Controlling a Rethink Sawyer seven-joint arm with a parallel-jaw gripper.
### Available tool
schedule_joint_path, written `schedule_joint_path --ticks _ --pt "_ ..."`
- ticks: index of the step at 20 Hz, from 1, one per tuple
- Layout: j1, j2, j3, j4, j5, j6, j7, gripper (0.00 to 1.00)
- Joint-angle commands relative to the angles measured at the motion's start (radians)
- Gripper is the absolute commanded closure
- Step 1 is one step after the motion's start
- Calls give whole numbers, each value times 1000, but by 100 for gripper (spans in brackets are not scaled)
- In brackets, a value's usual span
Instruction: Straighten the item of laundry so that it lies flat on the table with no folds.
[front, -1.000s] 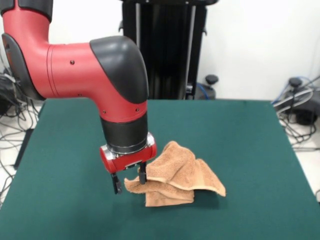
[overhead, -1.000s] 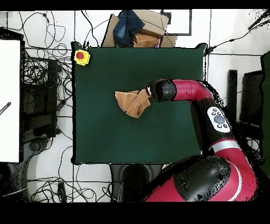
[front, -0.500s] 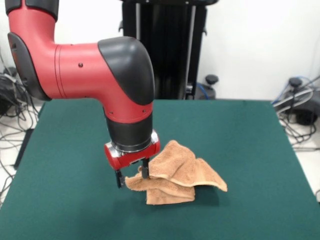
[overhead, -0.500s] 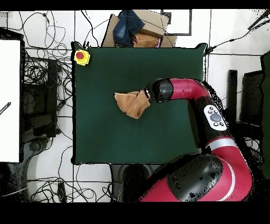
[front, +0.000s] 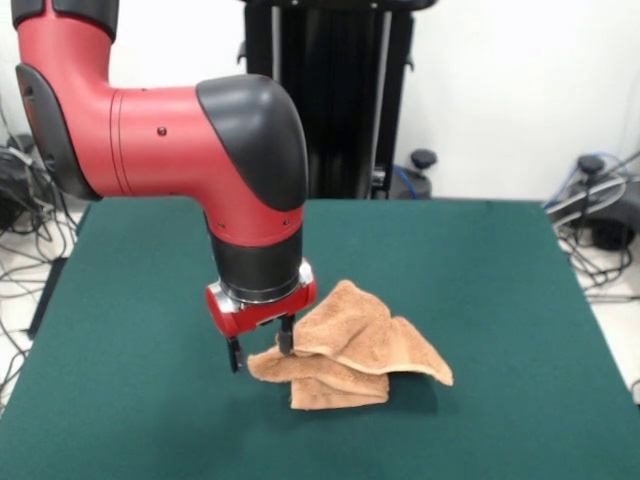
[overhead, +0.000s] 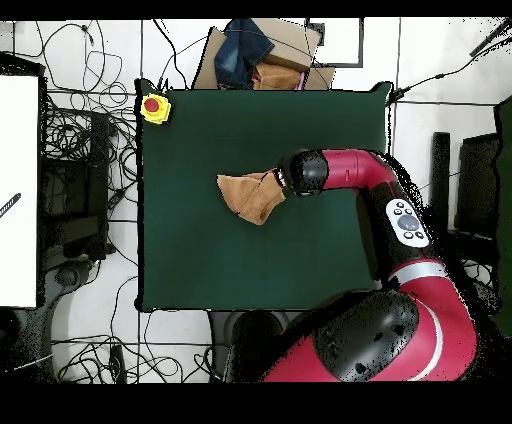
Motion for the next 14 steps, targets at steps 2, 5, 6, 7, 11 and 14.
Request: schedule_joint_path --ticks 2,5,6,7,11,14 --pt "29 26 -53 -1 -41 97 -84 0" --pt "32 34 -57 -6 -38 100 -82 0" --pt "32 38 -58 -8 -37 103 -83 0" --pt "33 41 -59 -8 -35 107 -82 0" --pt "40 49 -63 -16 -32 128 -81 0" --pt "48 54 -62 -29 -30 143 -80 0"
